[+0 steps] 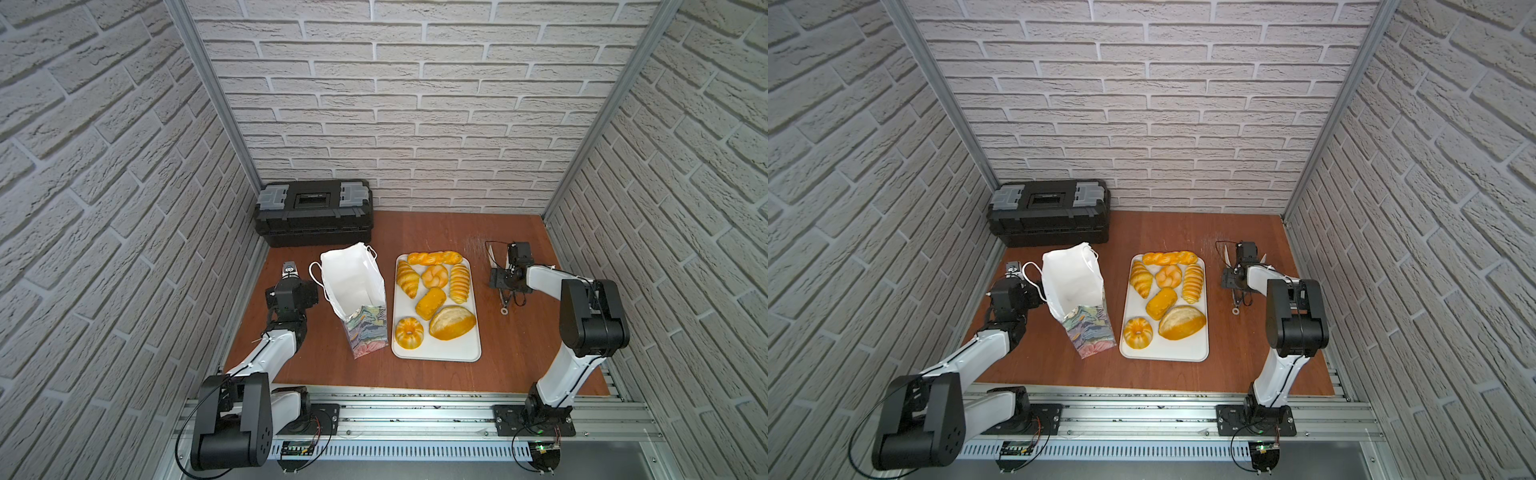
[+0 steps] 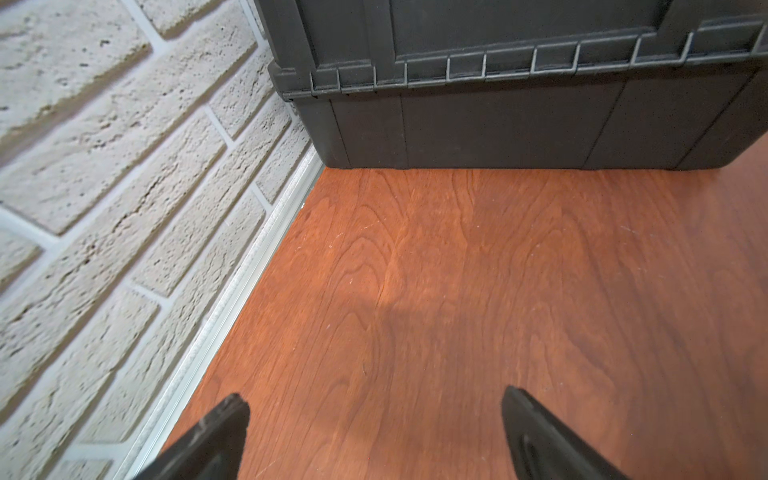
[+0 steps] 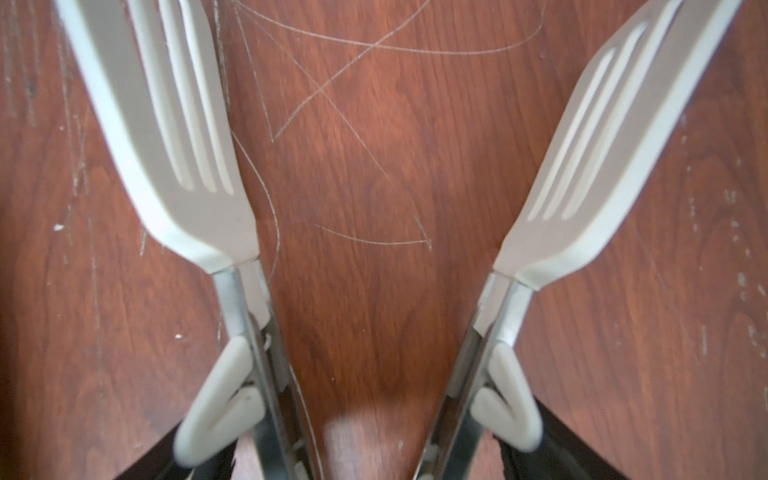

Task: Pack bread into a paper bag
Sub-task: Pick up the clamp from the center of the board.

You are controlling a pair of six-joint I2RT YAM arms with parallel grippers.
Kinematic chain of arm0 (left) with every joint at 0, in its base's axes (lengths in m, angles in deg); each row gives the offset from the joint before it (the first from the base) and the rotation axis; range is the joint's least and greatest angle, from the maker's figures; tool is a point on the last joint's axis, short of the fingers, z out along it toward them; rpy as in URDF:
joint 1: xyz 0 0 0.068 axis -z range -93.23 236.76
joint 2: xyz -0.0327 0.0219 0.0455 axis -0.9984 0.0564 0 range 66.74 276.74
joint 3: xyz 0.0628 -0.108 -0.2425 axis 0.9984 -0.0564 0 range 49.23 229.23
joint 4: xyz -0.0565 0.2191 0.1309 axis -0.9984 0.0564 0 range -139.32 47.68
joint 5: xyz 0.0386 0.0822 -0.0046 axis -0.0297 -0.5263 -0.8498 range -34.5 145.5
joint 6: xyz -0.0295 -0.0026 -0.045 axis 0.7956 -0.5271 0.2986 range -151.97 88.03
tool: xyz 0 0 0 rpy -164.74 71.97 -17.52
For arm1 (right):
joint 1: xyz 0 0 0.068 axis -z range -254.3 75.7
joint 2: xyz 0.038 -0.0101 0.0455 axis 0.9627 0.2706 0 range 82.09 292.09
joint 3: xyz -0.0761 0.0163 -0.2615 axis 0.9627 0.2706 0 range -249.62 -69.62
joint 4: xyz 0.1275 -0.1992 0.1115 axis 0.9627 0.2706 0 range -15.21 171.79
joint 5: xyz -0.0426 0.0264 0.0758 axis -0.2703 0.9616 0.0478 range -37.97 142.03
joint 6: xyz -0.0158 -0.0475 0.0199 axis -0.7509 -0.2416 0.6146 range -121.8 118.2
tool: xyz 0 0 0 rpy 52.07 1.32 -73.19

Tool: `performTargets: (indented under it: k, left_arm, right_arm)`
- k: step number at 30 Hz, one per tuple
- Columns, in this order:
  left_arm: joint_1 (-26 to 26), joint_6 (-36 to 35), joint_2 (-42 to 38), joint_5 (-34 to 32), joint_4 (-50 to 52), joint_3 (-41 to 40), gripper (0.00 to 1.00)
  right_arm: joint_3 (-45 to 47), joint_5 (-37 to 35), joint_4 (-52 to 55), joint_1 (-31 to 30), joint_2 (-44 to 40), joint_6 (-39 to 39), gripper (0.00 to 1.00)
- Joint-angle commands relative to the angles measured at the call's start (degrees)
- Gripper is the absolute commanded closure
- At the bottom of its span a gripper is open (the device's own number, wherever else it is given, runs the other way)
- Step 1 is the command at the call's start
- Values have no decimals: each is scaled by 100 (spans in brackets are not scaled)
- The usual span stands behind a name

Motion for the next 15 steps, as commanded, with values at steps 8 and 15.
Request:
performTargets:
  k: [8, 15]
  left_arm:
    - [40, -35, -163, -58, -114, -131, 2]
    - [42, -29, -270, -83, -75, -171, 2]
  right_arm:
    - [-3, 580, -83, 364, 52, 131, 11]
    - [-190, 860, 164, 362, 292, 100, 14]
